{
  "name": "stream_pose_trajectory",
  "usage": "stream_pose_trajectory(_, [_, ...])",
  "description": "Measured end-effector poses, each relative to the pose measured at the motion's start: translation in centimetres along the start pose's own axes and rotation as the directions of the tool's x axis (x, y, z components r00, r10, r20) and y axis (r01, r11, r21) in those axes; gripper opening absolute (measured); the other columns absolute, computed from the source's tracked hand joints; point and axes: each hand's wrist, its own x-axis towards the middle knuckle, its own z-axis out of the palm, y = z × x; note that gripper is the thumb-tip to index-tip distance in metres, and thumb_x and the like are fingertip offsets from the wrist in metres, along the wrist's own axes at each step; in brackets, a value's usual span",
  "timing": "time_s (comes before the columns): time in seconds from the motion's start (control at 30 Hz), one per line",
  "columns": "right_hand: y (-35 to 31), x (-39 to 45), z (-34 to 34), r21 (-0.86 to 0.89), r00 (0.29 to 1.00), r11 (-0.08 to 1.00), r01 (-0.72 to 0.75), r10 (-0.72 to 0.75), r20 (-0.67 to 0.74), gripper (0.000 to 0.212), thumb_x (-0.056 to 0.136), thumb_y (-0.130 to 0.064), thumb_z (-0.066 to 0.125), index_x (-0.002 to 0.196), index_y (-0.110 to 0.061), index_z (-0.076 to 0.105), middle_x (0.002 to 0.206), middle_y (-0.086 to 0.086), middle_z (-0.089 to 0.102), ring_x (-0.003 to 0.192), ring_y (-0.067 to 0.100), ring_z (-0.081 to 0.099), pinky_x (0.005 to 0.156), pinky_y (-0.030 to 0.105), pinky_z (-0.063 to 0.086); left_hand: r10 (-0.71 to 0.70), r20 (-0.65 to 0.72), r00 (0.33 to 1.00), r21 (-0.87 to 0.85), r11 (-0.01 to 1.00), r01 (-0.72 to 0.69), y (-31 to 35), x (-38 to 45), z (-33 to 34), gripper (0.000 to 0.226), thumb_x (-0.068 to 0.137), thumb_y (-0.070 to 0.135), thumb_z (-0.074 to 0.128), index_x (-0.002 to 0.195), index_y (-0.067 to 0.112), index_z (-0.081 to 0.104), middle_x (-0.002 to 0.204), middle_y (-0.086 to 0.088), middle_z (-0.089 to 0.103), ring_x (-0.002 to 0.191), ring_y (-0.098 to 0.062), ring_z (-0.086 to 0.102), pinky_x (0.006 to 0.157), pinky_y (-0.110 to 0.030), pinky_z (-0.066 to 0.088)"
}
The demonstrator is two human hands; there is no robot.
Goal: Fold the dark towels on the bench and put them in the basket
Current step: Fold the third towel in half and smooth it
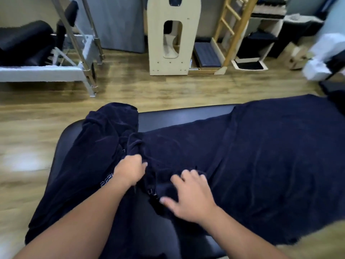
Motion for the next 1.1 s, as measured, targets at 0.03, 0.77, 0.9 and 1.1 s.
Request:
stream_pose_trajectory(0.03, [-1.0,-0.4,0.2,-0.088,0.994,0.996,0.014,-0.005,0.109,0.066,0.066,-0.079,0.054,0.1,-0.023,0.061,0.095,0.005,0.057,0.087,0.032,0.053,0.076,0.048,0.044,-0.003,-0.057,0.998,-0.059,0.998,0.0,0.2,0.8,-0.7,0.035,0.099,0.048,0.046,0.089,0.017,0.056,0.077,-0.007,0.065,0.072,-0.031,0.068,0.076,-0.041,0.058])
stream_pose_trajectory(0.77, [5.4,-8.5,-0.2,0.511,0.467,-0.083,-0.856,0.302,0.831,0.049,0.048,0.007,0.053,0.097,0.007,0.062,0.088,0.024,0.063,0.077,0.036,0.061,0.058,0.038,0.046,0.18,-0.215,0.96,-0.39,0.885,-0.253,3.8,5.8,-11.7,0.068,0.084,0.003,0.056,0.15,0.018,0.048,0.144,-0.012,0.057,0.135,-0.033,0.049,0.106,-0.034,0.041])
stream_pose_trajectory(0.9, [8.1,-8.7,-0.9,0.311,0.43,0.301,-0.901,0.708,0.561,0.011,0.067,-0.011,0.045,0.075,-0.01,0.053,0.074,0.007,0.065,0.061,0.027,0.064,0.056,0.032,0.049,0.173,-0.117,0.978,-0.347,0.916,-0.203,4.6,6.2,-9.1,0.047,0.087,0.013,0.065,0.134,0.014,0.063,0.132,-0.012,0.065,0.124,-0.032,0.057,0.095,-0.032,0.043])
stream_pose_trajectory(1.1, [6.9,-6.1,-0.6,0.081,0.685,0.696,-0.714,0.67,0.285,0.024,0.085,-0.024,0.051,0.107,-0.018,0.055,0.113,0.003,0.054,0.106,0.029,0.056,0.082,0.039,0.051,-0.023,-0.149,0.989,-0.513,0.856,-0.057,4.1,7.2,-6.6,0.058,0.086,0.007,0.057,0.142,0.021,0.054,0.136,-0.016,0.059,0.126,-0.035,0.053,0.099,-0.035,0.046])
